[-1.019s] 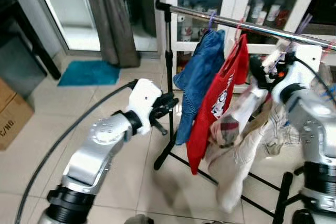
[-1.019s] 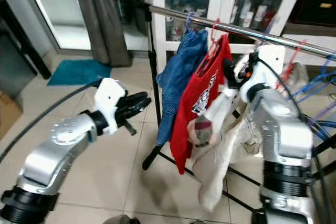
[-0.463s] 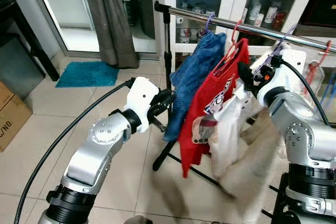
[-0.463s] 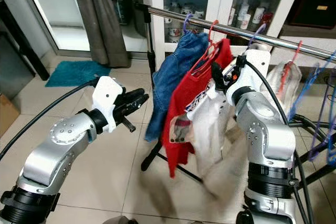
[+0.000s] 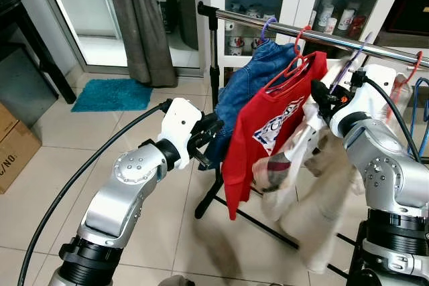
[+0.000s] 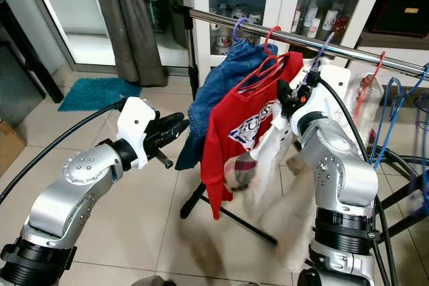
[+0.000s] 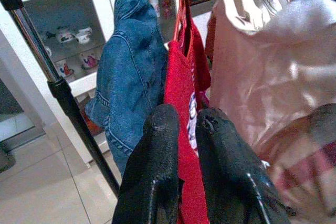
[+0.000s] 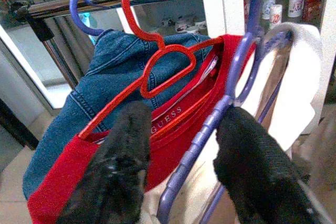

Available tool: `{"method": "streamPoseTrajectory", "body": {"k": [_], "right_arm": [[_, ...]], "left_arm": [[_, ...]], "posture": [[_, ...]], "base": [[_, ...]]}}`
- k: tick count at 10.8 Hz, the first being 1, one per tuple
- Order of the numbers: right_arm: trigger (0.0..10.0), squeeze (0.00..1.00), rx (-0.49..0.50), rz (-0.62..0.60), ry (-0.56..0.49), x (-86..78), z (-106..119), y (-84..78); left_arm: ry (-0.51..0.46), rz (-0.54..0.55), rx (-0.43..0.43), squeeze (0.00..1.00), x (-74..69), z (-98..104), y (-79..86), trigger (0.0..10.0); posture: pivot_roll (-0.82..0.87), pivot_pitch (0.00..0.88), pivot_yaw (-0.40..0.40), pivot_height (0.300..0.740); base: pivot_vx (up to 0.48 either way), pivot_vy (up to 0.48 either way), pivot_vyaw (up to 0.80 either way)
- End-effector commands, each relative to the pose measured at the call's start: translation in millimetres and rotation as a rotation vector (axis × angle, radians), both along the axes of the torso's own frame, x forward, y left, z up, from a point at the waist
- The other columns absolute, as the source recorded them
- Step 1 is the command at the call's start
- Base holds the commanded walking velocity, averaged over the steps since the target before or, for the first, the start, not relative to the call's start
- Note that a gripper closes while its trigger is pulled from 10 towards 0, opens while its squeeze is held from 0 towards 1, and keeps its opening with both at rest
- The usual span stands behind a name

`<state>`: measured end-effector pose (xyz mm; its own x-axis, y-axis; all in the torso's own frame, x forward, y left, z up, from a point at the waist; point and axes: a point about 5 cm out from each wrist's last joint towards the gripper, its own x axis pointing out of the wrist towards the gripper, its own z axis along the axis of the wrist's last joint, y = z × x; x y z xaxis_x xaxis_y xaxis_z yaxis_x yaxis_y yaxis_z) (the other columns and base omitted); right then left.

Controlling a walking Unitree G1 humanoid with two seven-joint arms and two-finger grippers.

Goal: Hang hanger

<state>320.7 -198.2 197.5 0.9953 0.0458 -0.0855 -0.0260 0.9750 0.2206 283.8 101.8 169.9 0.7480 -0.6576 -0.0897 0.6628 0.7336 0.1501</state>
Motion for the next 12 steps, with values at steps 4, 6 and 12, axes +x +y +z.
{"method": "streamPoseTrajectory", "body": {"k": [4,6,12], "right_arm": [[0.0,0.0,-0.062,-0.007,-0.009,8.9,7.7,-3.2],[0.0,0.0,-0.083,-0.008,0.0,26.7,7.6,4.9],[0.0,0.0,-0.146,-0.136,0.118,75.7,5.1,-6.6]], "left_arm": [[-0.011,0.013,0.007,0.0,1.7,2.0,2.0,10.0],[-0.011,0.011,0.004,0.0,1.4,2.2,0.6,10.0],[-0.028,-0.088,0.028,0.0,-7.6,12.0,-10.4,10.0]], "posture": [[0.03,0.002,0.043,0.74],[0.03,0.007,0.034,0.74],[0.04,0.053,0.012,0.74]], "base": [[0.0,0.0,0.0],[0.0,0.0,0.0],[0.0,0.0,0.0]]}}
